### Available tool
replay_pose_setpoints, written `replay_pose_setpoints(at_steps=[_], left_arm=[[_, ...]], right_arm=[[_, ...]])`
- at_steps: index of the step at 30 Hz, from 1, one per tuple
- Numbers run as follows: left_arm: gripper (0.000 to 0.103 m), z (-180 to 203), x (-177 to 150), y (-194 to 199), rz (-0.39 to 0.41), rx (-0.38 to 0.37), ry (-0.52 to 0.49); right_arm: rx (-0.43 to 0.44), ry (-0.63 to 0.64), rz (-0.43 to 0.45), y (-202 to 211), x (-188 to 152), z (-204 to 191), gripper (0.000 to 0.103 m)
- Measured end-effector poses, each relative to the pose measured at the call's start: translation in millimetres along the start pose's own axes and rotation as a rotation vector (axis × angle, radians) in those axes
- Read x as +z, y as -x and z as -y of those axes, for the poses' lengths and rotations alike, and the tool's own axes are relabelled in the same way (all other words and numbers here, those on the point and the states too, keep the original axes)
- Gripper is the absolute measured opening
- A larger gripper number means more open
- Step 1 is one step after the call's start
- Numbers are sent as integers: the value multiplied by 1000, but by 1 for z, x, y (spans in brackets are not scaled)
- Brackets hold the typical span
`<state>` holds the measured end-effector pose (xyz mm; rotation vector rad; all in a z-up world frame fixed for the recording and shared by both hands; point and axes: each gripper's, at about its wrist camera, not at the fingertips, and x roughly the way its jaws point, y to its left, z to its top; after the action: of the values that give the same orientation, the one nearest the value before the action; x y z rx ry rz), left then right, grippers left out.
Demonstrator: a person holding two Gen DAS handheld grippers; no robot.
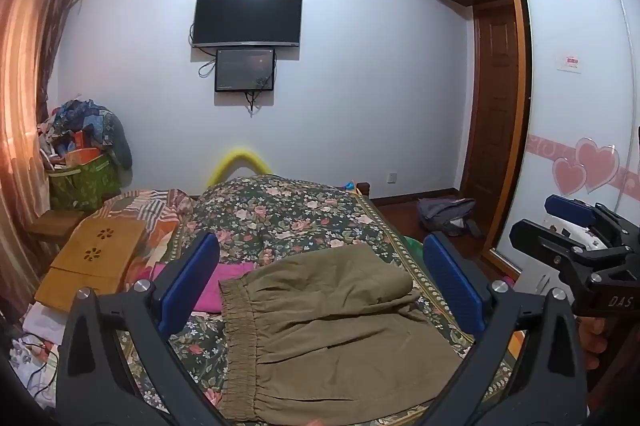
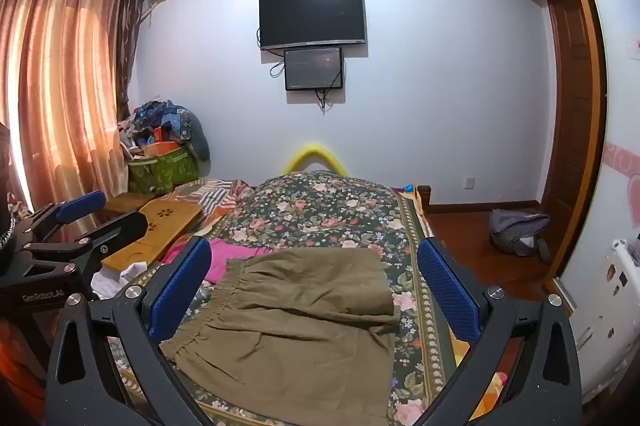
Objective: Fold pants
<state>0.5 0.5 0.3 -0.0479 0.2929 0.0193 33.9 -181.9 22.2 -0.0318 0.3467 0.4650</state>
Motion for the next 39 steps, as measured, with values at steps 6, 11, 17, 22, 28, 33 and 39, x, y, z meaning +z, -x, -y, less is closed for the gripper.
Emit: replay_pose_setpoints(at_steps=[6,11,17,22,28,33,39], left_arm=[[103,-1,2,2,-3,-5,11],[103,1,-1,2,8,-2,-2],[103,3,0,2,12,0,-9],[103,5,-1,2,11,-4,-8],[103,5,-3,1,13,-5,-11],[103,5,-3,1,14,-3,-7],[103,3,-3,1,15,-2,-3]], right_arm=[[-2,-3,-2,-1,-1,0,103],[1,-6,-6,-3,-3,-5,103],[3,-9,-8,-3,-2,-3,103],[2,-9,-9,-2,-1,-3,103],[2,-11,-10,-4,-3,-3,103],[2,-11,-12,-4,-5,-3,103],[2,-11,-12,-4,-5,-3,103]])
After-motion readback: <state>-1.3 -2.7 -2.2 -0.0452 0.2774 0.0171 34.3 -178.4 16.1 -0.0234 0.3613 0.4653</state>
